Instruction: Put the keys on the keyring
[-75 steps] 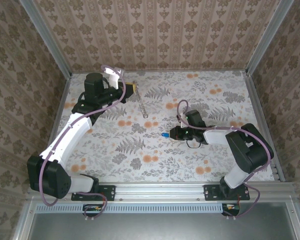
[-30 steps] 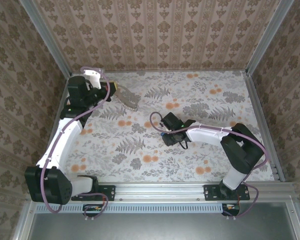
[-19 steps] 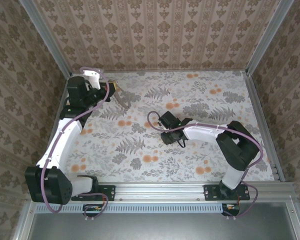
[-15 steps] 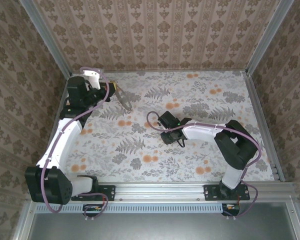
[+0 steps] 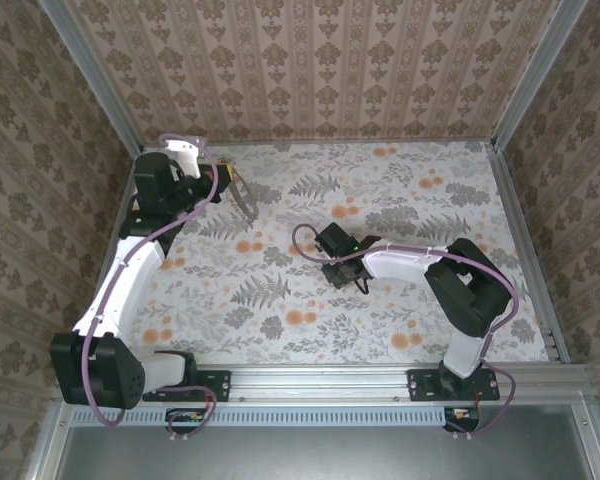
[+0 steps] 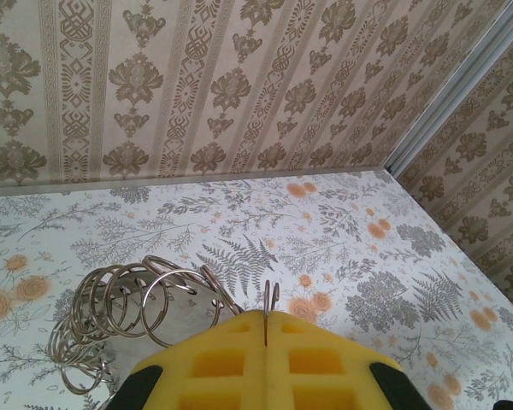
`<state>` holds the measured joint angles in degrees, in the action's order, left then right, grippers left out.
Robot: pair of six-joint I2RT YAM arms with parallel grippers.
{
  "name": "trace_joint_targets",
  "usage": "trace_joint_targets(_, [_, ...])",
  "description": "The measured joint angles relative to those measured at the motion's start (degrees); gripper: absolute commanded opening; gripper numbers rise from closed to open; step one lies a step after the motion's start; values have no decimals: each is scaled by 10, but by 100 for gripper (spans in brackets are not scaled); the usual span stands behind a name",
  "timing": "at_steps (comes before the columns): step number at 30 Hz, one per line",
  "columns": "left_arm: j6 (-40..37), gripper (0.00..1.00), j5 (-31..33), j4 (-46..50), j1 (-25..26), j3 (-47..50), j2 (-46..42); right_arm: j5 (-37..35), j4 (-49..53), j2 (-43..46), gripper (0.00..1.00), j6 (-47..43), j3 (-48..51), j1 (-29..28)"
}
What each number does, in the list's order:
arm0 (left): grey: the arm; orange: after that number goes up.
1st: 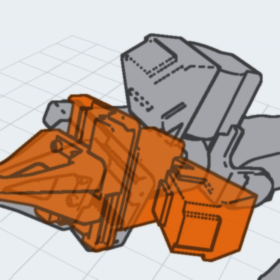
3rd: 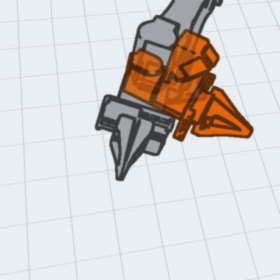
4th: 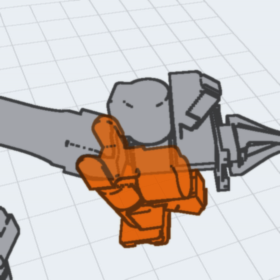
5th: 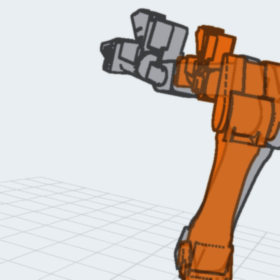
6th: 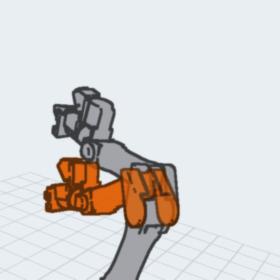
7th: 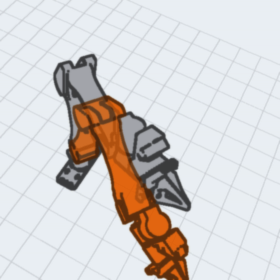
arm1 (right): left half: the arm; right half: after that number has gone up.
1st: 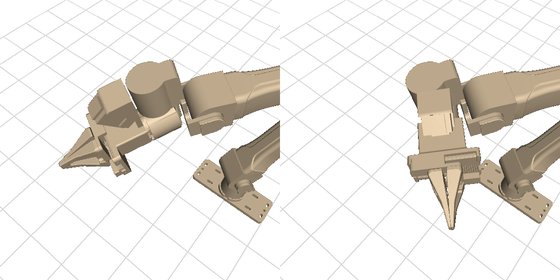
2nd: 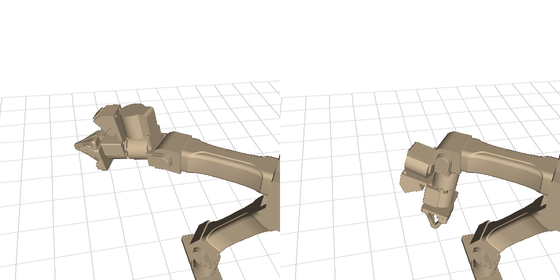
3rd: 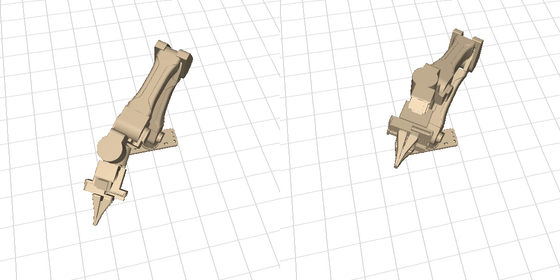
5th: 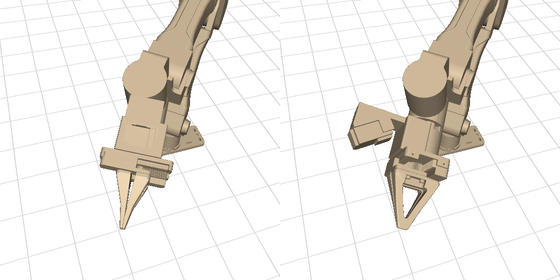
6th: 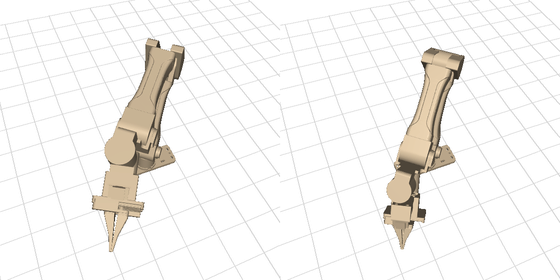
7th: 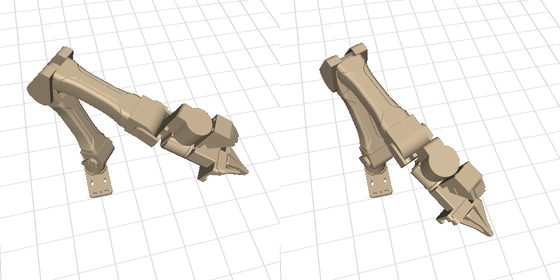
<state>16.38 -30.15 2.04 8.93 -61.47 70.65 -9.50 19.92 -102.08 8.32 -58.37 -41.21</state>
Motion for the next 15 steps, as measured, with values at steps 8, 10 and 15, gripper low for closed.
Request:
trace_joint_targets(8, [4,0,-3,-2,0,0,0,6,9,8,0,-8,-1,0])
trace_joint_targets(10, [5,0,-5,-2,0,0,0,13,19,18,0,-9,-2,2])
trace_joint_targets(15, [5,0,-10,-2,0,0,0,61,31,83,0,-6,-2,22])
